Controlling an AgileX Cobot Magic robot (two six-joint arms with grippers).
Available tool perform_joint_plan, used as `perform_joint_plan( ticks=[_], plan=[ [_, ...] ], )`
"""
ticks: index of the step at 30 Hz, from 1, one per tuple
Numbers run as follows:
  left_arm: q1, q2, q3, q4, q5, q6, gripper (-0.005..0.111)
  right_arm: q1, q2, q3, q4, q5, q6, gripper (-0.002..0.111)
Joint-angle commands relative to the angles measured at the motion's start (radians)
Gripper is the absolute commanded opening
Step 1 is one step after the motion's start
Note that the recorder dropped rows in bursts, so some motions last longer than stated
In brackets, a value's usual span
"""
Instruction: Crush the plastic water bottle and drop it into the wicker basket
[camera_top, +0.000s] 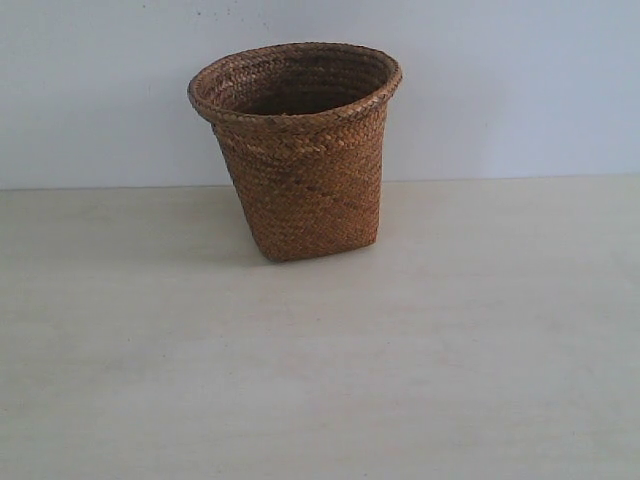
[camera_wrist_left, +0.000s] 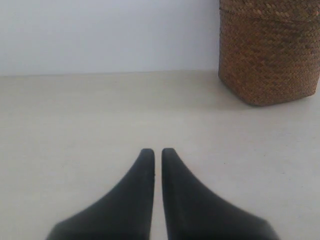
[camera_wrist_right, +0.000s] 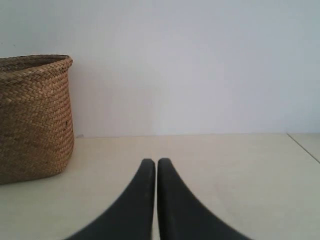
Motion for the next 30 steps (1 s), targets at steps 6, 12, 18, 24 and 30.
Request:
perform_joint_plan(
  ticks=[6,12,18,24,30],
  plan=[
    [0.005,-0.003,0.003,0.002,0.004,0.008,0.004,-0.005,-0.006,0.003,0.002,-0.009,0.001,0.000],
    [0.005,-0.003,0.003,0.002,0.004,0.008,0.004,-0.005,-0.006,0.003,0.002,-0.009,0.001,0.000],
    [0.005,-0.003,0.003,0.002,0.004,0.008,0.004,-0.005,-0.006,0.003,0.001,-0.008,0.003,0.000],
    [0.005,-0.003,0.003,0.002,0.004,0.008,0.004,-0.005,-0.014,0.009,-0.052,0.020,0.075,0.000],
    [0.005,-0.003,0.003,0.002,0.004,0.008,0.004,-0.005,-0.058,0.027,-0.065,0.075,0.126,0.000]
  ],
)
